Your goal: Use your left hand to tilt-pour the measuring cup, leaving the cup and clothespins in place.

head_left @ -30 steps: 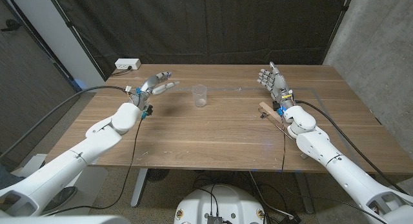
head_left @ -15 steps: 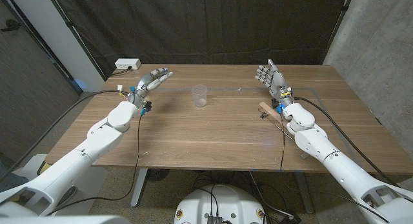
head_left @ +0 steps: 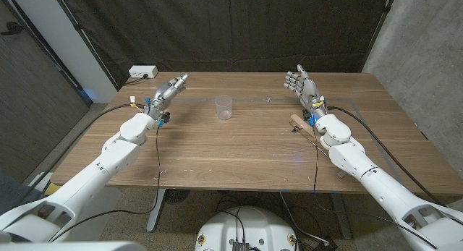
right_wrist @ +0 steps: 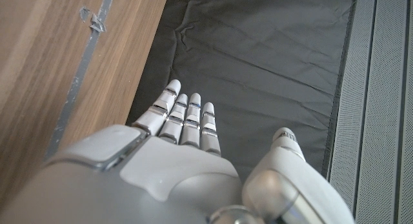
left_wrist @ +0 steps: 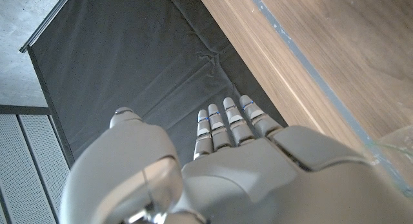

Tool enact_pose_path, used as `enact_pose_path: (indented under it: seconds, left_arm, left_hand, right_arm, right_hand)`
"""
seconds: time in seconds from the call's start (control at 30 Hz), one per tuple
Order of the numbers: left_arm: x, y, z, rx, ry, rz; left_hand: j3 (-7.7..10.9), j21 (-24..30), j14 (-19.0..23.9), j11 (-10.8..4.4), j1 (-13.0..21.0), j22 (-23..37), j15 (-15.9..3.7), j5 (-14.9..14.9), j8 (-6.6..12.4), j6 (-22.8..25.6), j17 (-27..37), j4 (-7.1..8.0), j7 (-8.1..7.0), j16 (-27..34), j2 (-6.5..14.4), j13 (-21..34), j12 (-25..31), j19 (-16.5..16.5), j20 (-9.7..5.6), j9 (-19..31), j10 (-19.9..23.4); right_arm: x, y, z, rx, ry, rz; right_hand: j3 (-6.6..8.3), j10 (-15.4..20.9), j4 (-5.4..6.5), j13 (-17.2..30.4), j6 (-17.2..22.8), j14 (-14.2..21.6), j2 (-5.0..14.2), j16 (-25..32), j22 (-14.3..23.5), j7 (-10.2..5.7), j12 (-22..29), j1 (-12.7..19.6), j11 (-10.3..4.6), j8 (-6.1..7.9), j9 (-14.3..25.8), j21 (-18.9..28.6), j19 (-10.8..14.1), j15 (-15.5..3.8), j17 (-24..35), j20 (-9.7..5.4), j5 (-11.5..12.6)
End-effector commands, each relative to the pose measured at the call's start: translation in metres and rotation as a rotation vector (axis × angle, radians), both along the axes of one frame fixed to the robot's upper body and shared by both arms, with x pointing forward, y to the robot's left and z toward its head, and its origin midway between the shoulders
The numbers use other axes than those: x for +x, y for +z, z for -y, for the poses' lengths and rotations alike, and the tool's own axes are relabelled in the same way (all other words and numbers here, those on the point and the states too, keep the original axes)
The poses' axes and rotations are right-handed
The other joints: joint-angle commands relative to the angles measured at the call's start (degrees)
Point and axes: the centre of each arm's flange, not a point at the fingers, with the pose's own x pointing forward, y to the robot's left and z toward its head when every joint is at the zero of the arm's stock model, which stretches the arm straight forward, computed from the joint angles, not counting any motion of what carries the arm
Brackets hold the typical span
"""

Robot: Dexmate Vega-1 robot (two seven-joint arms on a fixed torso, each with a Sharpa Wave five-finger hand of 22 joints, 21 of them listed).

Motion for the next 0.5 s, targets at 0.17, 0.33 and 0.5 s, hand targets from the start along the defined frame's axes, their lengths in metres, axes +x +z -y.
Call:
enact_pose_path:
  seconds: [0.17,0.33,0.5]
  left_arm:
    - [0.0143,0.0019,0.0097,0.003,-0.046,-0.033]
    - [0.0115,-0.0009,0.0113,-0.016,-0.049,-0.021]
    - [0.0112,-0.0036,0.0118,-0.016,-0.051,-0.021]
  left_hand:
    - [-0.54,-0.45,-1.00,-0.09,-0.72,0.04,0.02,-0.24,-0.02,-0.40,0.05,0.39,0.15,-0.22,-0.13,-0.11,-0.12,-0.81,-0.05,0.18,-0.72]
    - [-0.69,-0.59,-1.45,0.02,-0.85,0.01,0.21,-0.22,0.05,-0.38,0.01,0.42,0.20,-0.28,-0.13,-0.19,-0.35,-1.19,0.01,0.16,-1.51]
    - [-0.78,-0.63,-1.45,-0.28,-0.88,0.00,0.25,-0.19,0.14,-0.26,-0.02,0.40,0.31,-0.19,-0.10,-0.25,-0.21,-1.32,-0.06,0.15,-1.37]
  right_arm:
    - [0.0077,0.0024,0.0009,-0.002,0.011,-0.019]
    - [0.0096,-0.0008,0.0014,0.014,0.018,-0.036]
    - [0.0094,-0.0039,0.0027,0.015,0.018,-0.045]
  right_hand:
    - [-0.31,0.41,-0.13,0.14,0.41,0.24,0.72,-0.17,0.13,-0.09,0.15,-0.10,-0.33,-0.04,0.09,-0.45,0.48,-0.17,0.16,0.01,0.04]
    - [-0.33,0.35,-0.13,0.14,0.42,0.33,0.73,-0.14,0.14,-0.09,0.12,-0.10,-0.31,-0.03,0.09,-0.50,0.53,-0.17,0.16,0.04,0.05]
    - [-0.34,0.37,-0.14,0.14,0.44,0.30,0.75,-0.16,0.14,-0.11,0.13,-0.10,-0.30,-0.03,0.09,-0.57,0.60,-0.14,0.16,0.03,0.05]
